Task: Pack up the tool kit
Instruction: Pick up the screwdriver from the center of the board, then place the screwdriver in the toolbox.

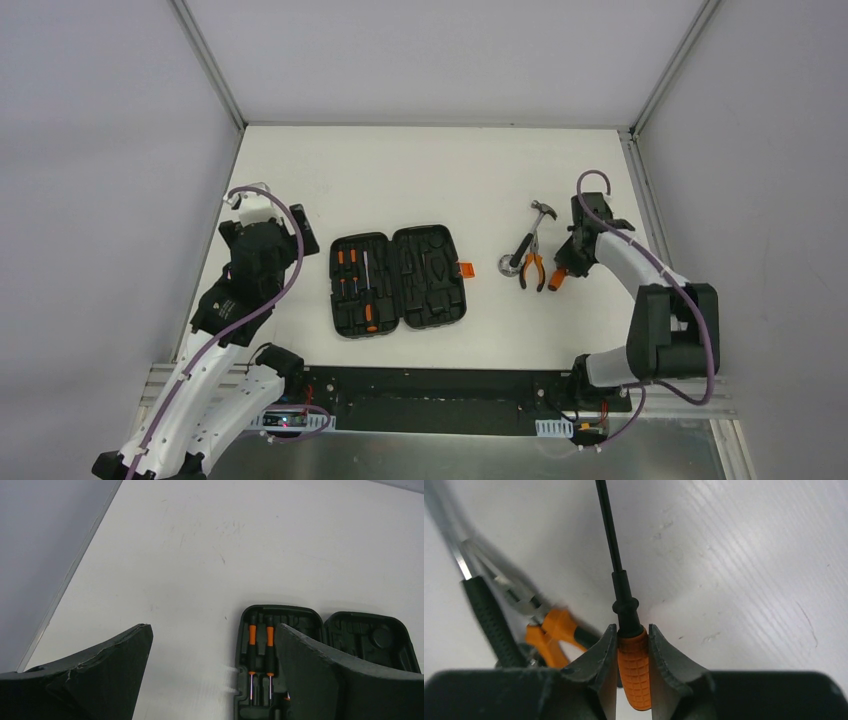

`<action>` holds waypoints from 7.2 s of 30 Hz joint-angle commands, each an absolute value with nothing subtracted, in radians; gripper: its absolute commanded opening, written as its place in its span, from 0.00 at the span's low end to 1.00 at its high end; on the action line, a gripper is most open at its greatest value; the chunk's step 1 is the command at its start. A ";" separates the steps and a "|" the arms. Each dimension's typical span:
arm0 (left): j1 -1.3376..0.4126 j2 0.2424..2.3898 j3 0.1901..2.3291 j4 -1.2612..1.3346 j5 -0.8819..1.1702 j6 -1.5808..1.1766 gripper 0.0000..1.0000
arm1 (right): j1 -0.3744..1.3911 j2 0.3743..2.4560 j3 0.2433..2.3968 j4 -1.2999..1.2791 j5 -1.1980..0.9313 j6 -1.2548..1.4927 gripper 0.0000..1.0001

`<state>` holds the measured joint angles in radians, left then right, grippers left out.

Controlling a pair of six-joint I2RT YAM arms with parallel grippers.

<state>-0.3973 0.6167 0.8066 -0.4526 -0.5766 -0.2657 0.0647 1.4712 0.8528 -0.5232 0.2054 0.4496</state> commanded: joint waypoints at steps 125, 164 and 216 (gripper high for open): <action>-0.436 0.868 0.969 -0.467 -0.327 -0.153 0.96 | 1.029 1.836 1.484 -0.340 0.227 0.494 0.00; -0.336 0.817 0.907 -0.442 -0.352 -0.249 0.97 | 1.143 2.041 1.563 -0.328 0.487 0.631 0.38; -0.337 0.850 0.900 -0.436 -0.285 -0.272 0.96 | 1.142 1.973 1.481 -0.251 0.512 0.317 0.37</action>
